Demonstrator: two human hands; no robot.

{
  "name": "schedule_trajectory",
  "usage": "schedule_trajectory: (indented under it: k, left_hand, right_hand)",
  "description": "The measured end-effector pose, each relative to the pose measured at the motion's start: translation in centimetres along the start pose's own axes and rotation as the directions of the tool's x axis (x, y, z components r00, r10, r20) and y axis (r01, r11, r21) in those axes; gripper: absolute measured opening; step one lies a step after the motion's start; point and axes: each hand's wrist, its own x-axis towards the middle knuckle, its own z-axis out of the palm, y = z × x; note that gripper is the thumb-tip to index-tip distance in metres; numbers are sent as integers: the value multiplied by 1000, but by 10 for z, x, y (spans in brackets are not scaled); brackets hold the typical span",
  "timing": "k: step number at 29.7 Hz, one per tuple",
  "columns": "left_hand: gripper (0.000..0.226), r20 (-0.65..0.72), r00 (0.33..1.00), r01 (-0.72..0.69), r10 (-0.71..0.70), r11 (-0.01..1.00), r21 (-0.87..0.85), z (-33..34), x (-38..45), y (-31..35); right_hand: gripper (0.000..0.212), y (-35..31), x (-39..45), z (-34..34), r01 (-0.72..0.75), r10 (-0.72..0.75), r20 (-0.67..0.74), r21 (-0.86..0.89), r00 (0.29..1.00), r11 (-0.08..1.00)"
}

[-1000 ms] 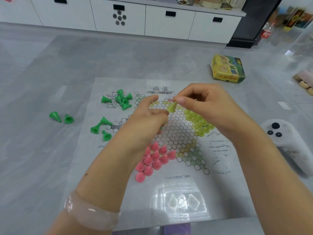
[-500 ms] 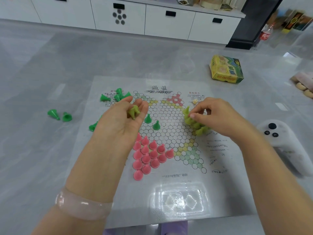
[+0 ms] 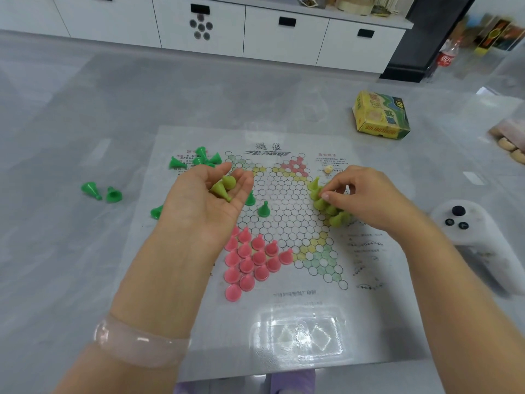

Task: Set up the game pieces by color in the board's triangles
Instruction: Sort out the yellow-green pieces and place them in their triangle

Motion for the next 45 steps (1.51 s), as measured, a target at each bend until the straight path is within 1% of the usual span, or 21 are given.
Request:
schedule_trajectory:
  k: [6,9,14,17,19,20,22,23,24,26,29,36,40,42,44,45]
  left_hand:
    - [24,35,999,4,-5,1000,20,-1,-1,0]
    - [27,38,999,1,-3,998,58,-1,-2,-1]
    - [20,55,998,-14,8,994,109,2,-3,-4]
    - [18,99,994,-55,35,976,209,3,-4,-6]
    - [17,146,987,-108,59,929,354,4,-5,-8]
    - [16,179,982,-138,63,885,445,5,-6,-10]
    - [16,249,968,-196,43,750,632,5,-9,-13]
    - [16,279,960,-217,20,682,698,5,-11,-16]
    - [16,300,954,-228,-7,632,741,6,-13,-18]
    - [14,320,946,-238,-46,571,786,6,-15,-22]
    - [14,333,942,-268,-49,489,830,4,-15,-24]
    - [12,345,938,-289,-21,502,815,4,-14,-23]
    - [12,341,940,-299,9,502,812,5,-13,-24]
    - [13,327,944,-300,33,494,816,4,-12,-25]
    - [11,309,949,-298,61,493,818,4,-10,-26]
    - [10,295,953,-291,77,508,810,4,-9,-26]
  right_hand:
    - [8,1,0,0,2,-2,2,-2,1000,1000]
    - [9,1,0,0,2,-2,4,-5,1000,1000]
    - [7,1,-2,-2,11,-11,7,-2,1000,1000]
    - [7,0,-5,-7,7,-5,-25,55,1000,998]
    - [8,-5,-7,-10,21,-8,-85,148,996,989]
    - [8,-9,-8,-11,41,-18,-115,197,993,980]
    - [9,-22,-11,-11,104,-63,-150,278,987,955]
    - [10,-29,-12,-12,140,-96,-153,315,984,939]
    - [12,-36,-13,-12,175,-131,-146,347,981,921]
    - [13,-45,-15,-12,218,-191,-106,386,976,896]
    - [11,-50,-17,-13,213,-222,-24,407,975,888]
    - [10,-49,-20,-13,182,-219,26,466,975,866]
    - [9,-49,-19,-12,179,-217,29,470,976,864]
    - [8,-48,-19,-12,179,-211,17,467,977,866]
    - [8,-44,-18,-14,161,-167,-27,467,986,870]
    - [8,-40,-17,-16,143,-135,-50,458,990,877]
